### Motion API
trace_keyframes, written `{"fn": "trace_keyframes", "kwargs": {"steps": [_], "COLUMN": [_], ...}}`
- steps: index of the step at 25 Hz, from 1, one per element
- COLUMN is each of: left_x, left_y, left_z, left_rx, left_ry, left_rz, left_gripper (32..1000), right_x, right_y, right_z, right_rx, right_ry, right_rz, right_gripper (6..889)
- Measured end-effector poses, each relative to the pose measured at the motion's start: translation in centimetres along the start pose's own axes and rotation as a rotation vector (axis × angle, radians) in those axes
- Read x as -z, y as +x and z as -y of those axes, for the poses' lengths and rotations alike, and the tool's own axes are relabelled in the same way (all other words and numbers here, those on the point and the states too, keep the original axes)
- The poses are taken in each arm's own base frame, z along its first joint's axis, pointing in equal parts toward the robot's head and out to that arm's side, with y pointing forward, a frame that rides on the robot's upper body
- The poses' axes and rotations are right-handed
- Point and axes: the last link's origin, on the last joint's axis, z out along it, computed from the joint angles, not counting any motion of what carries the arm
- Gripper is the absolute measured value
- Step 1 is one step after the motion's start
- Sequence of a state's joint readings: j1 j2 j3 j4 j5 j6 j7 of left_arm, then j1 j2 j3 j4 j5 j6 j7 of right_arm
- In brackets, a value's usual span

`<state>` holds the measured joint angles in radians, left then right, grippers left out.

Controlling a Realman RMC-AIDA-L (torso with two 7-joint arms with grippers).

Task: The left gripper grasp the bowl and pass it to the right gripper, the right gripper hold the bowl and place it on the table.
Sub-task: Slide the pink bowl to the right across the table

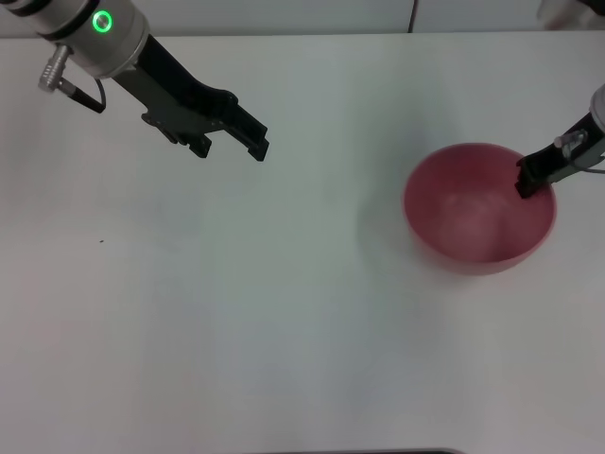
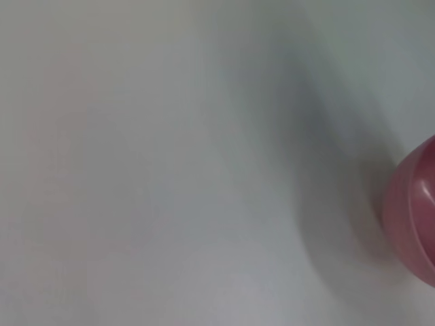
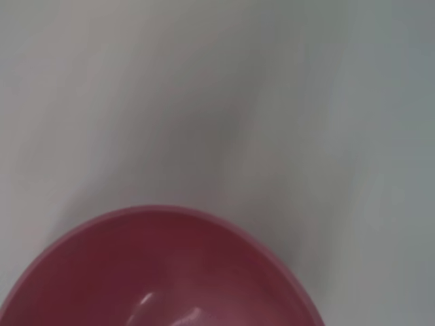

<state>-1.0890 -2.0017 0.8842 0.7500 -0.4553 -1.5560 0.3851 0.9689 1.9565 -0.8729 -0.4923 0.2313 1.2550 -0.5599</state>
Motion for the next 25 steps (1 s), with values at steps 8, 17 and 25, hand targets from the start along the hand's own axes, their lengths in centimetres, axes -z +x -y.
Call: {"fn": "trace_keyframes", "kwargs": {"steps": [8, 17, 25], "left_x": [0.0, -0.2, -0.2], "left_y": [-0.1, -0.2, -0.3], "left_z": [0.1, 0.2, 0.2], "left_rx": [0.001, 0.003, 0.003], "left_ry": [-0.001, -0.002, -0.003], "left_rz": [0.0, -0.001, 0.001], "left_gripper": [883, 883, 883], "right_x": [-1.0, -1.3, -1.4], "right_y": [1.0, 1.2, 1.2], "right_z": [0.1, 0.1, 0.0], "right_rx": [-0.017, -0.018, -0.012], "right_ry": [-0.022, -0.019, -0.011], "right_rz": [-0.006, -0.007, -0.008], "right_gripper": [101, 111, 119]}}
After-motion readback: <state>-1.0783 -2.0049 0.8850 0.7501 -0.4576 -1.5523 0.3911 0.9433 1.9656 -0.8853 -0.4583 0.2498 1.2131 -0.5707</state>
